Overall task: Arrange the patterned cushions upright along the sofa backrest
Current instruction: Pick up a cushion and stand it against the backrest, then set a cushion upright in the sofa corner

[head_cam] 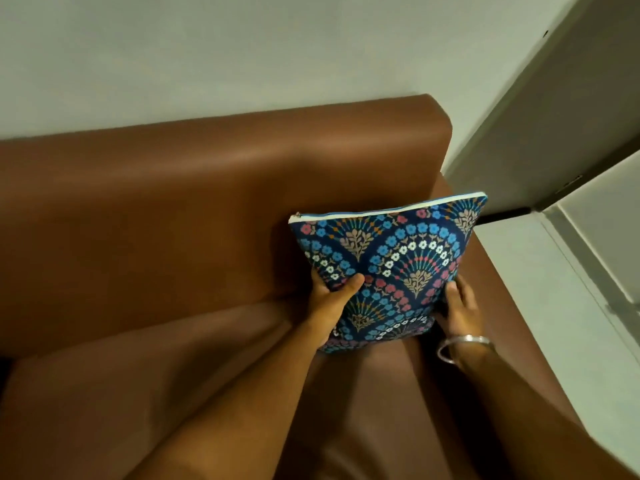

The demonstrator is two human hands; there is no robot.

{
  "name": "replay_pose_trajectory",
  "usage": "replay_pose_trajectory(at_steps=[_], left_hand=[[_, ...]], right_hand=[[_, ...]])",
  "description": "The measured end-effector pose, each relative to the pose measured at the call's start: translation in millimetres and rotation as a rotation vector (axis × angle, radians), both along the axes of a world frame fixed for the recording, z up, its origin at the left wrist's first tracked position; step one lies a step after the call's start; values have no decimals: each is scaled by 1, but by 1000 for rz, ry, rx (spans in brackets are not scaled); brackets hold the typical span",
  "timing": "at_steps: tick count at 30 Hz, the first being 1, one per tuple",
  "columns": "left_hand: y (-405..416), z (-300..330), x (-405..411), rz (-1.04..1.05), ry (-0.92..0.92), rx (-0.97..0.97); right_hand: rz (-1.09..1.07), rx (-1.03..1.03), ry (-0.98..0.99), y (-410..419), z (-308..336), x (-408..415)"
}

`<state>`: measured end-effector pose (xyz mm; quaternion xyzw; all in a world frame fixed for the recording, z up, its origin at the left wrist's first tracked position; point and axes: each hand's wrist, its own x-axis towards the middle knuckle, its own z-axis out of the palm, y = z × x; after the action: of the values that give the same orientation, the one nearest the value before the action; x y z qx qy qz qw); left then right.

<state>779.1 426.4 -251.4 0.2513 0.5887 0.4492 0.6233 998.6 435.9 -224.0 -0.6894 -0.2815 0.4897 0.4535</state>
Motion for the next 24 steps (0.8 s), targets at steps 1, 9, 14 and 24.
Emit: replay_pose_trajectory(at_steps=[1,9,14,24], left_hand=[[-3,3,-11,-34,15,15],[-195,70,-248,3,435,-54],[-378,113,-478,162,959,-296],[-442,105,-763,438,666,-378]], right_hand=[[8,17,-42,-23,-4,-10],[614,-240,-79,-210,10,-251],[862,-312,146,-270,60,-448],[934,-564,70,-280,48,-721]])
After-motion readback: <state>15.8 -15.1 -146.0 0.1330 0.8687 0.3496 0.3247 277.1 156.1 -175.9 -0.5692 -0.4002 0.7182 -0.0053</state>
